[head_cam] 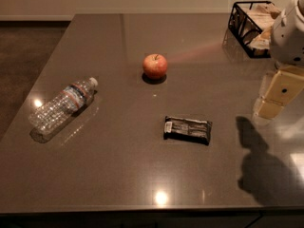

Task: Move rxbar chocolate near apple

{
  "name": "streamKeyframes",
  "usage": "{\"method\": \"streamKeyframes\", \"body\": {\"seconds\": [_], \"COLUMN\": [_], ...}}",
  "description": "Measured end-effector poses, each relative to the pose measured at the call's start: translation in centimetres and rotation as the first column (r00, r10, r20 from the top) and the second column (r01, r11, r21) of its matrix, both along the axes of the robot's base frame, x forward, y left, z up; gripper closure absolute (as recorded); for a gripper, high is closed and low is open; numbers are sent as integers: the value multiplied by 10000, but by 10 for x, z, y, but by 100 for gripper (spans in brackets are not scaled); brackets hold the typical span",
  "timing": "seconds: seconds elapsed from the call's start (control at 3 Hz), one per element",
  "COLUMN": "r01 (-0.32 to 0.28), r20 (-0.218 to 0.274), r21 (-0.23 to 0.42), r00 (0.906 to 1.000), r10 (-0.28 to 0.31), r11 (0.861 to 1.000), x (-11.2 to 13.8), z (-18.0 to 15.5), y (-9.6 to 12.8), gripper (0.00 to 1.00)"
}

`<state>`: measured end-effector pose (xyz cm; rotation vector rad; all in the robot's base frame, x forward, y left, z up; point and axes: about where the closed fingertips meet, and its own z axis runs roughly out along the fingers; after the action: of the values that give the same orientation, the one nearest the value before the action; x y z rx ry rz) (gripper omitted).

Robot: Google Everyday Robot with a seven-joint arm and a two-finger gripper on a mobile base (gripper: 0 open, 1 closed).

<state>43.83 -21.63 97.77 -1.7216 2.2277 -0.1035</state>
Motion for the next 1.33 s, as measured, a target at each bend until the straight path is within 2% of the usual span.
{"method": "streamKeyframes", "body": {"seconds": [0.67,1.33], "r01": [-221,-482], "r20": [-121,-777], "r21": [114,1133], "r00": [9997,9953], "r10": [223,572], "r11": [9997,9924], "x": [0,-2], "z": [-8,-54], "y": [9,30], "gripper": [0,0]}}
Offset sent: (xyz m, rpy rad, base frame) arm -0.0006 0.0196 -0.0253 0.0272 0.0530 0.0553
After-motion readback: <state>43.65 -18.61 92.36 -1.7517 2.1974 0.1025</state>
